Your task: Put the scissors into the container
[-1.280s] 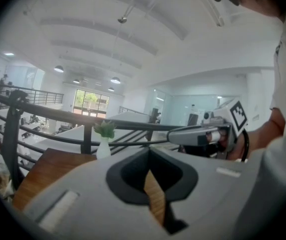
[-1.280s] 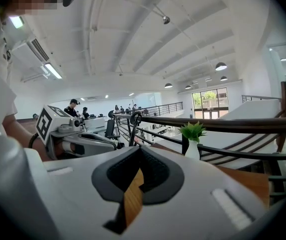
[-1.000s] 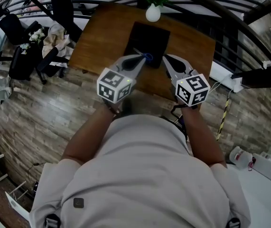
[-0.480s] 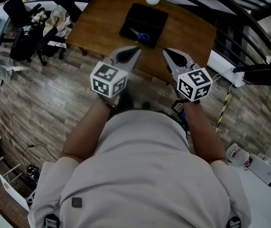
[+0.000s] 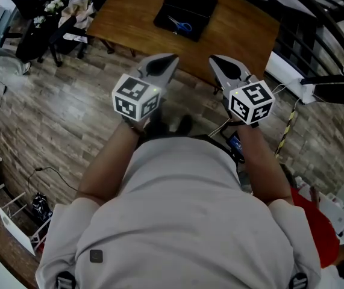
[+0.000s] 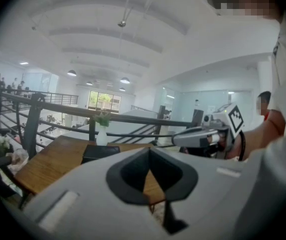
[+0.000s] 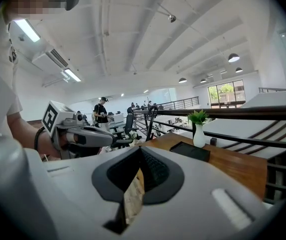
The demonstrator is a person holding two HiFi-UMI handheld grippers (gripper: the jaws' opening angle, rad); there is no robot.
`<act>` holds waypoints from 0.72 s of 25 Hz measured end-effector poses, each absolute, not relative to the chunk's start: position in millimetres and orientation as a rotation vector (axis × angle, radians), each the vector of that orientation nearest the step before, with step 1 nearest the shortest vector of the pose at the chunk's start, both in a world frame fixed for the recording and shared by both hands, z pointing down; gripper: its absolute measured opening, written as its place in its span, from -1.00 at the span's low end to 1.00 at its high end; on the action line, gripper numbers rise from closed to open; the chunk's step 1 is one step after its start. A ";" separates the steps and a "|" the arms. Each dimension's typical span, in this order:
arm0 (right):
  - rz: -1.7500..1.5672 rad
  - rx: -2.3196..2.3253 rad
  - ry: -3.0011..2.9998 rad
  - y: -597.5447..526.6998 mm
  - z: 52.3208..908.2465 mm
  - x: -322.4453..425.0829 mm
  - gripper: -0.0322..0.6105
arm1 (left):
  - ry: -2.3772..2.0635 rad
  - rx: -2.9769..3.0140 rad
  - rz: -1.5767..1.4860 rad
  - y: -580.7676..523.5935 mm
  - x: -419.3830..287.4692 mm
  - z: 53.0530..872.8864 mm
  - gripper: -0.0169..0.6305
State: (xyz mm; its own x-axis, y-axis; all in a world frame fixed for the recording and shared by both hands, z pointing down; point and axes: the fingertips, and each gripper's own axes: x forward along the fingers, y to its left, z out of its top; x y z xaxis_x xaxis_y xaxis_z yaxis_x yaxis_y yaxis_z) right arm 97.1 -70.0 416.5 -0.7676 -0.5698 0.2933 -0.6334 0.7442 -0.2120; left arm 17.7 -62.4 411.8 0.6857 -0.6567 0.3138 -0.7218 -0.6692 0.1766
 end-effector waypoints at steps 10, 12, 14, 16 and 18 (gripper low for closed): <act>0.429 1.014 -2.727 -45.9 403.7 88.0 -0.88 | -1.017 2.656 0.318 -38.6 10.0 402.2 -0.94; 0.436 1.024 -2.725 -41.8 401.6 82.3 -0.88 | -1.009 2.667 0.311 -36.0 3.1 397.6 -0.94; 0.443 1.038 -2.724 -37.7 400.6 73.6 -0.88 | -1.003 2.672 0.305 -32.8 -7.3 395.5 -0.94; 0.446 1.053 -2.726 -29.6 398.1 62.6 -0.88 | -0.994 2.677 0.305 -26.2 -18.5 393.9 -0.94; 0.441 1.060 -2.728 -19.8 394.6 50.2 -0.88 | -0.982 2.687 0.303 -18.8 -29.1 390.4 -0.94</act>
